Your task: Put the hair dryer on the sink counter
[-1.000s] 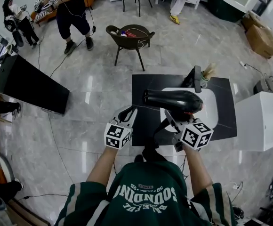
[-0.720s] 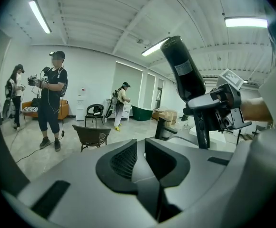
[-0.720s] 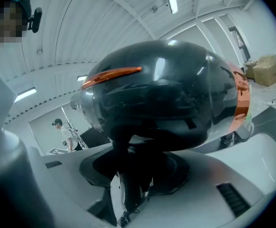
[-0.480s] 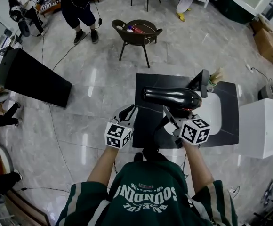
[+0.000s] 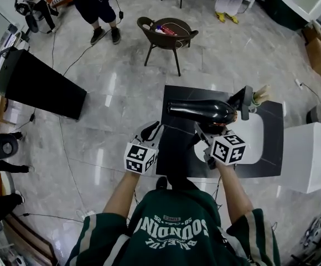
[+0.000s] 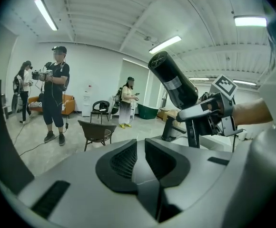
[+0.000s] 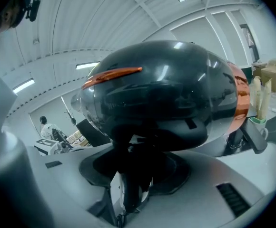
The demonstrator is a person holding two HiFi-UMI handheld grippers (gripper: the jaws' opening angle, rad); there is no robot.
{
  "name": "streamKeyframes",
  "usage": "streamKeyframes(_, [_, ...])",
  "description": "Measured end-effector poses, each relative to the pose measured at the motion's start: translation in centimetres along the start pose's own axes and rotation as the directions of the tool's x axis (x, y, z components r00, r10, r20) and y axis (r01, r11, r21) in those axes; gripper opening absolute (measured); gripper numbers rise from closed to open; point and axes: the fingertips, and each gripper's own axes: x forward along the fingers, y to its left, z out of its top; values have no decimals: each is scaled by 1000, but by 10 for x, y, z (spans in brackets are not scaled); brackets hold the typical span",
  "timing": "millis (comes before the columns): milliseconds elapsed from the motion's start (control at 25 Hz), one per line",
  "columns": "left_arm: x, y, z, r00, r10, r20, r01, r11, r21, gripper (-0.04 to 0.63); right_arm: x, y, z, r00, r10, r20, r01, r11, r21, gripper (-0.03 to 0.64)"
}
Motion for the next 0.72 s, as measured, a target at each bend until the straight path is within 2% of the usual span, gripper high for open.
streamKeyframes(720, [16,18,-7,999,40,-26,-41,998,-52,61,59,-36,-16,989,5,-151,-7,1000,-13,192])
